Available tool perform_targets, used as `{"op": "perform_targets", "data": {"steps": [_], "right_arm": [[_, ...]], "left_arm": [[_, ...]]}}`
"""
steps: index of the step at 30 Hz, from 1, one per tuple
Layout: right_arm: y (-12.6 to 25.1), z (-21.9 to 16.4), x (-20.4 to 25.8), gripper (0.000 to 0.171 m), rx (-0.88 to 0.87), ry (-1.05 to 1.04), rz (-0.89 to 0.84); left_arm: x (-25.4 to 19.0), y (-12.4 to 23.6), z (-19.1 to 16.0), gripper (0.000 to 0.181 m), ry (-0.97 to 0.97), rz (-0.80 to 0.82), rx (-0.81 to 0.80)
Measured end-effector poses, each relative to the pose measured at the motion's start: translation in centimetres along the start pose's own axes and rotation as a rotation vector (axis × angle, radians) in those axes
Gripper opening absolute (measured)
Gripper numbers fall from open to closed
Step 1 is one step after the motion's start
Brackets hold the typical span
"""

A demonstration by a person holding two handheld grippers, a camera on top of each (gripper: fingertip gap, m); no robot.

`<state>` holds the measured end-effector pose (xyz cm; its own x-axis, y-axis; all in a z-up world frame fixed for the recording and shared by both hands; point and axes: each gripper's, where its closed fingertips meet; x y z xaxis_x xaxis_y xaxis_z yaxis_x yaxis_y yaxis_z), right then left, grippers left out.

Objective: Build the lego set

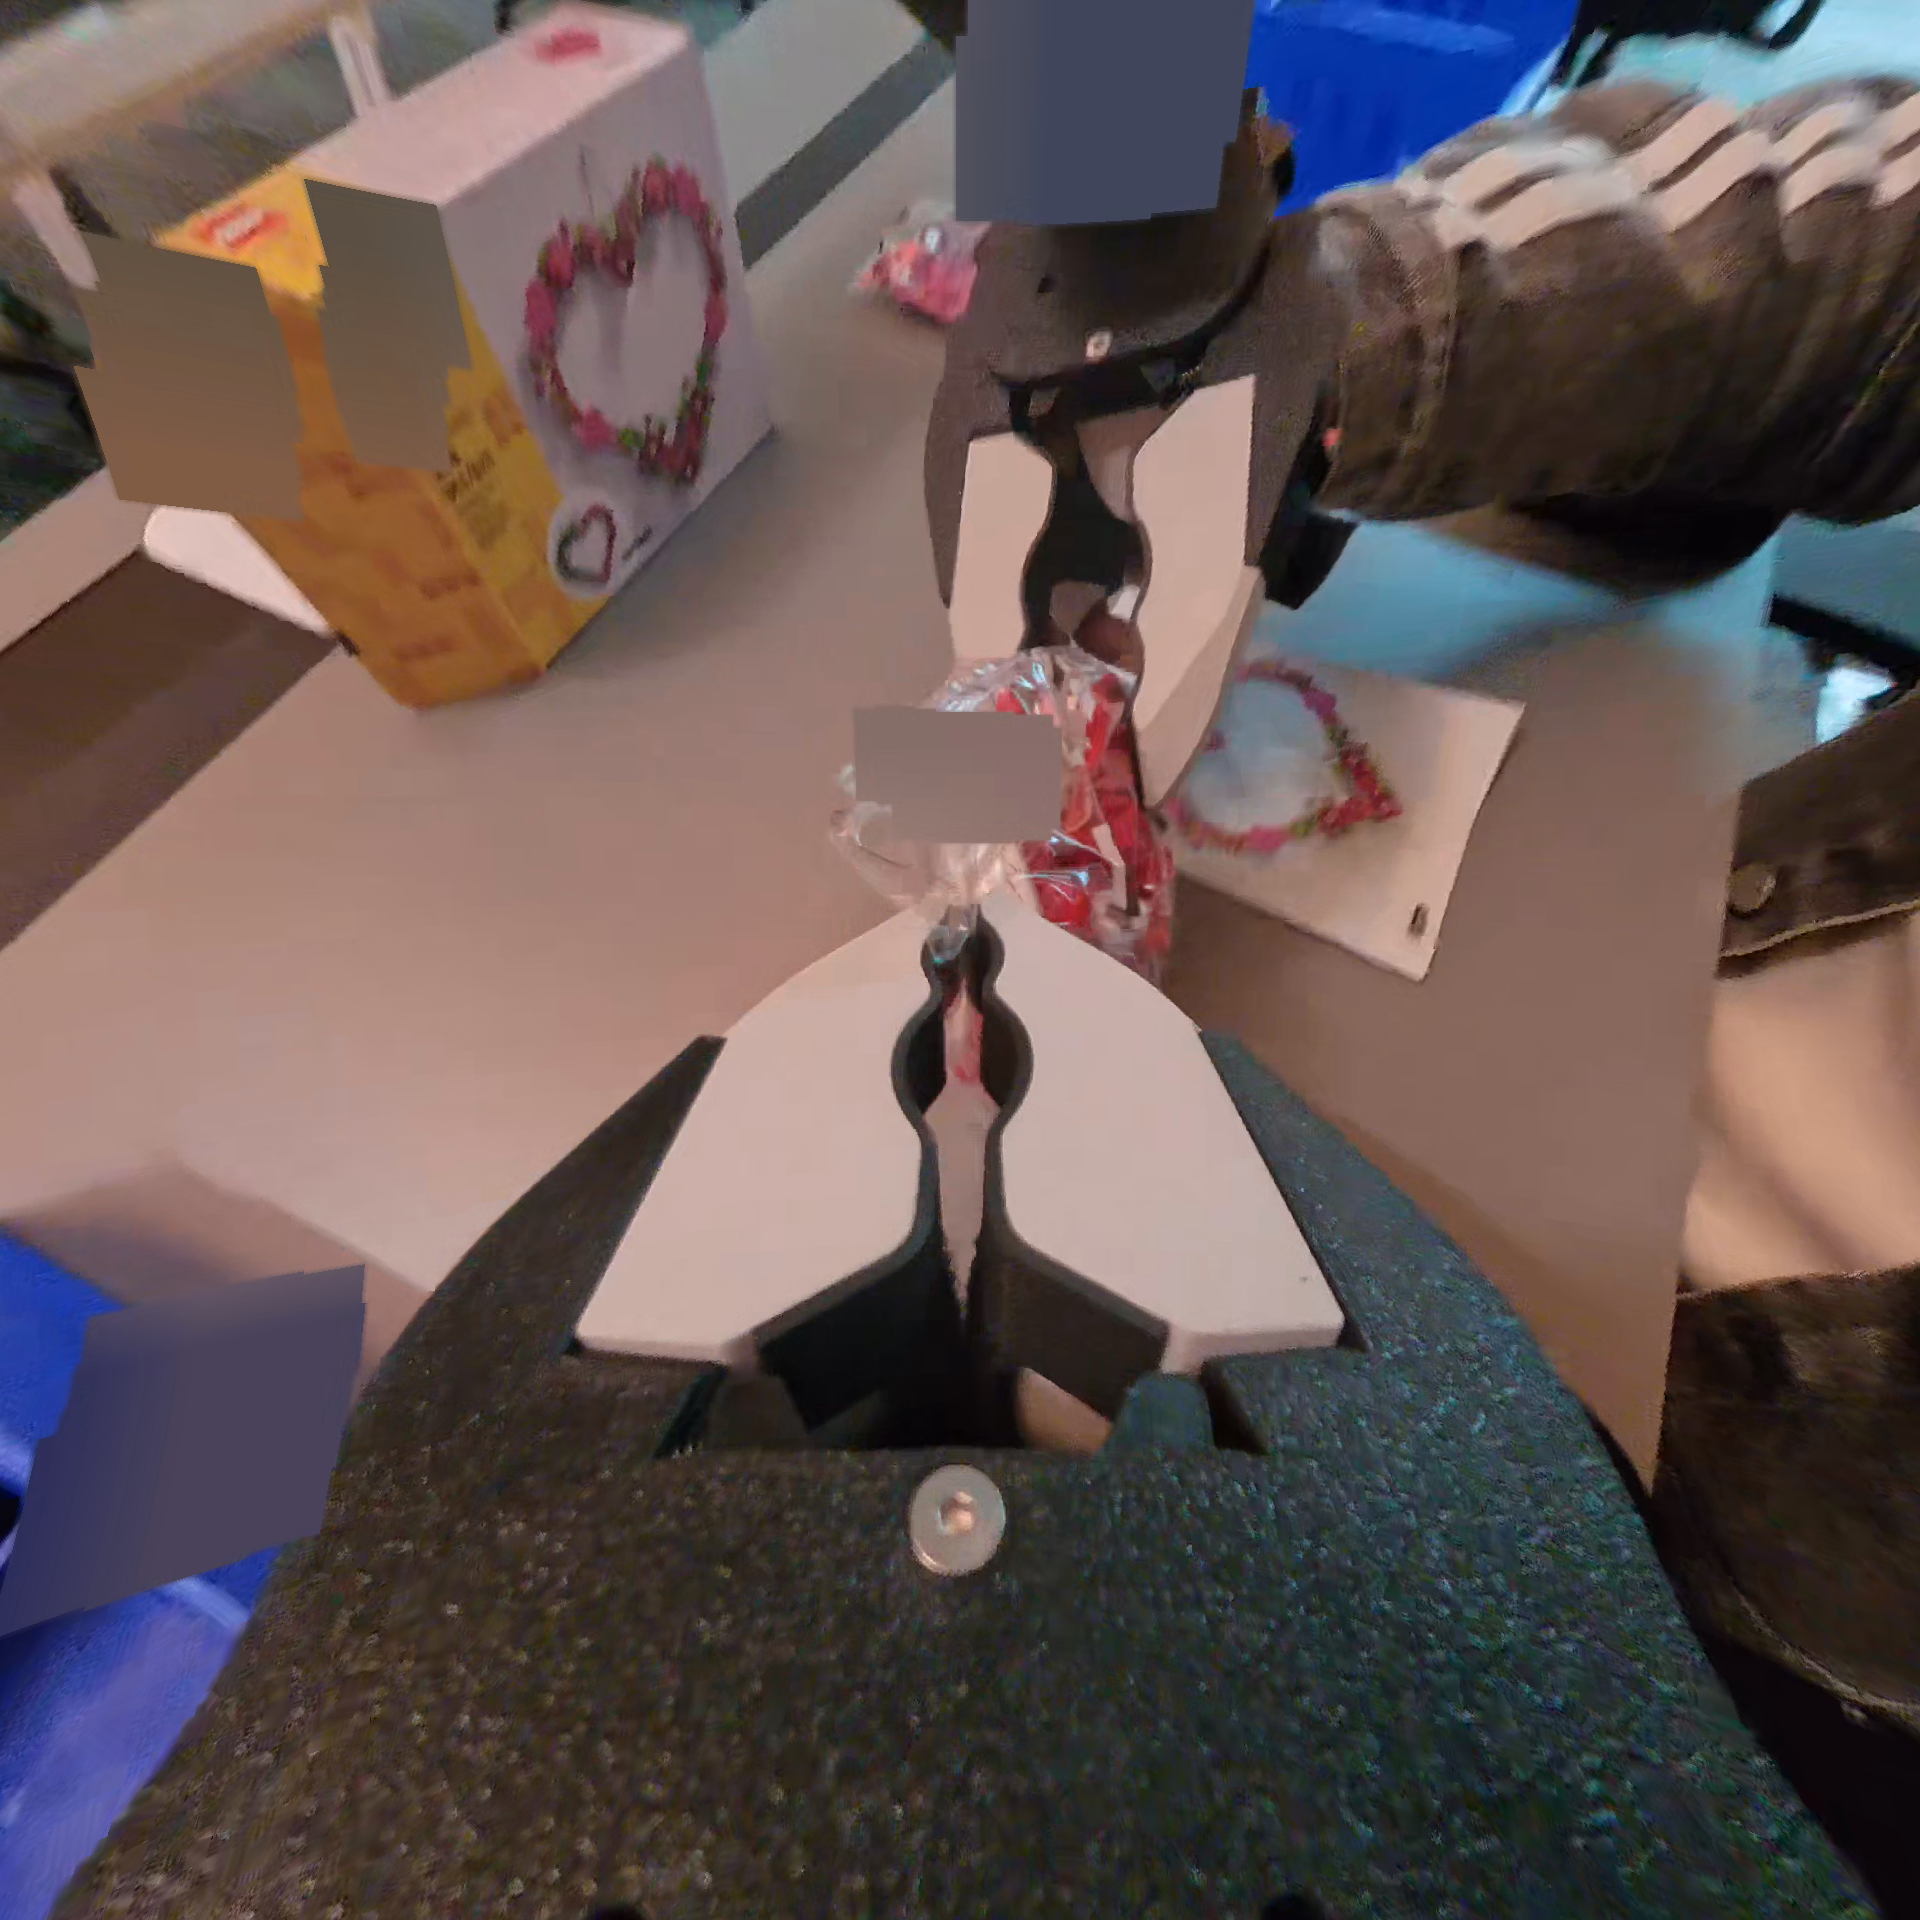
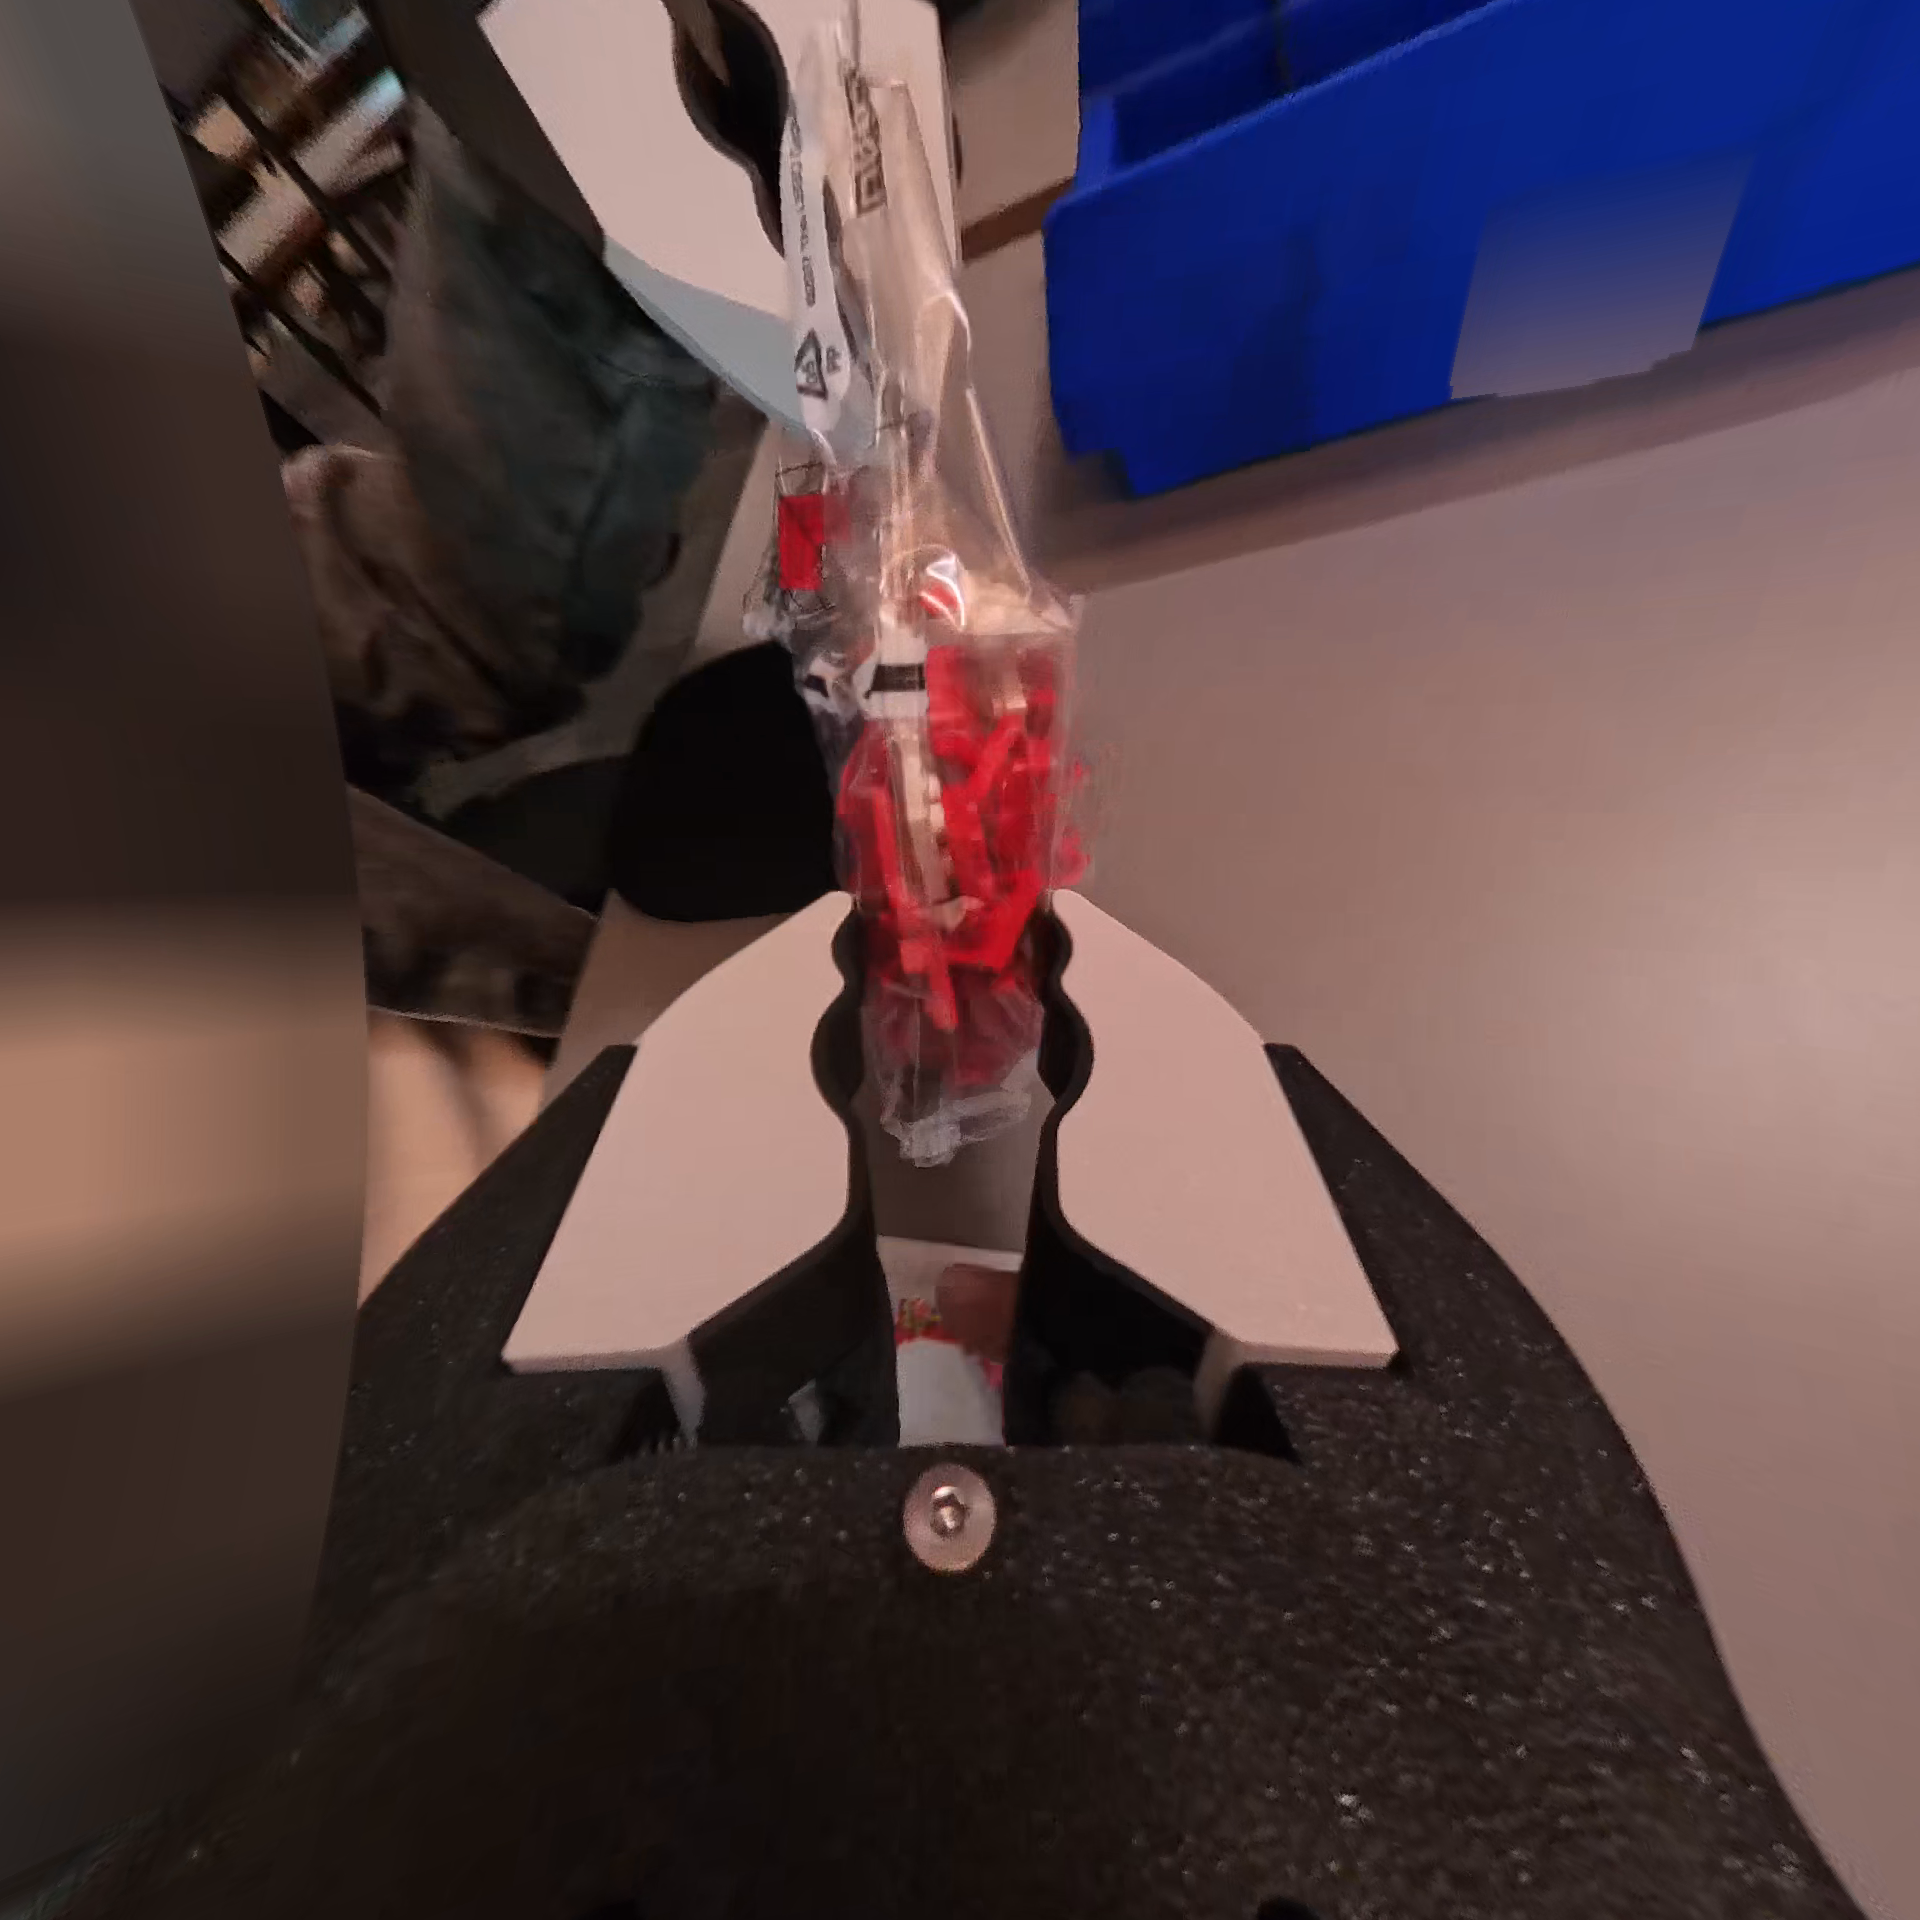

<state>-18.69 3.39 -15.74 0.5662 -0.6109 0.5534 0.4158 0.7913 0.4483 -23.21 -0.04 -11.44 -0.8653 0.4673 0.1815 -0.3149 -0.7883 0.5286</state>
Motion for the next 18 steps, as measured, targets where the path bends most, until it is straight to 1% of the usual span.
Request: {"op": "perform_targets", "data": {"steps": [1, 2, 5, 6, 8, 9, 10, 11, 12, 13, 14, 15, 16, 18], "right_arm": [[0.9, 0.1, 0.3, 0.025, -0.026, -0.015, 0.012], [1.7, 0.2, 0.4, 0.024, -0.045, -0.032, 0.021], [3.6, -0.1, -0.1, 0.023, -0.099, -0.072, 0.012], [4.2, -0.2, -0.3, 0.023, -0.123, -0.094, 0.018], [5.3, 0.0, -0.6, 0.023, -0.188, -0.151, 0.053], [5.8, 0.2, -0.6, 0.023, -0.224, -0.18, 0.077], [6.3, 0.5, -0.5, 0.023, -0.258, -0.203, 0.103], [6.5, 0.7, -0.5, 0.023, -0.282, -0.222, 0.123], [6.5, 0.7, -0.5, 0.023, -0.284, -0.237, 0.133], [6.3, 0.5, -0.5, 0.023, -0.268, -0.245, 0.137], [6.1, 0.3, -0.4, 0.023, -0.258, -0.246, 0.148], [6.1, 0.2, 0.0, 0.023, -0.261, -0.252, 0.172], [6.1, 0.2, 0.5, 0.022, -0.259, -0.255, 0.2], [6.3, 0.3, 1.4, 0.022, -0.273, -0.229, 0.231]], "left_arm": [[0.1, -0.2, 0.9, 0.0, 0.004, -0.008, -0.038], [0.2, -0.5, 1.5, 0.001, 0.01, -0.007, -0.066], [1.1, -0.7, 3.1, 0.015, 0.012, 0.041, -0.165], [1.3, -0.6, 3.5, 0.029, 0.018, 0.068, -0.202], [1.1, -0.7, 3.7, 0.065, 0.044, 0.09, -0.25], [0.8, -1.2, 3.4, 0.078, 0.057, 0.089, -0.262], [0.1, -2.0, 3.2, 0.081, 0.061, 0.077, -0.273], [-0.6, -3.1, 3.0, 0.08, 0.044, 0.066, -0.275], [-0.9, -3.9, 2.8, 0.07, 0.004, 0.088, -0.263], [-0.5, -4.3, 2.9, 0.05, -0.051, 0.157, -0.26], [0.1, -4.1, 3.2, 0.036, -0.107, 0.232, -0.283], [0.1, -3.8, 3.8, 0.024, -0.134, 0.242, -0.316], [0.2, -3.4, 4.2, 0.017, -0.103, 0.219, -0.342], [-0.1, -2.5, 5.0, 0.013, -0.02, 0.115, -0.424]]}}
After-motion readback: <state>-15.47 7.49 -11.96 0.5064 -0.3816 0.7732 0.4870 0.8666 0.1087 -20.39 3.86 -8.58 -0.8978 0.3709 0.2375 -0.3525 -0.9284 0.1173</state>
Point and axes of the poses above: each gripper's, where its closed fingertips meet, y back along the fingers, z out of its top, x = y × z across the jaws, and after that the axes turned 12 degrees about -y, right-handed
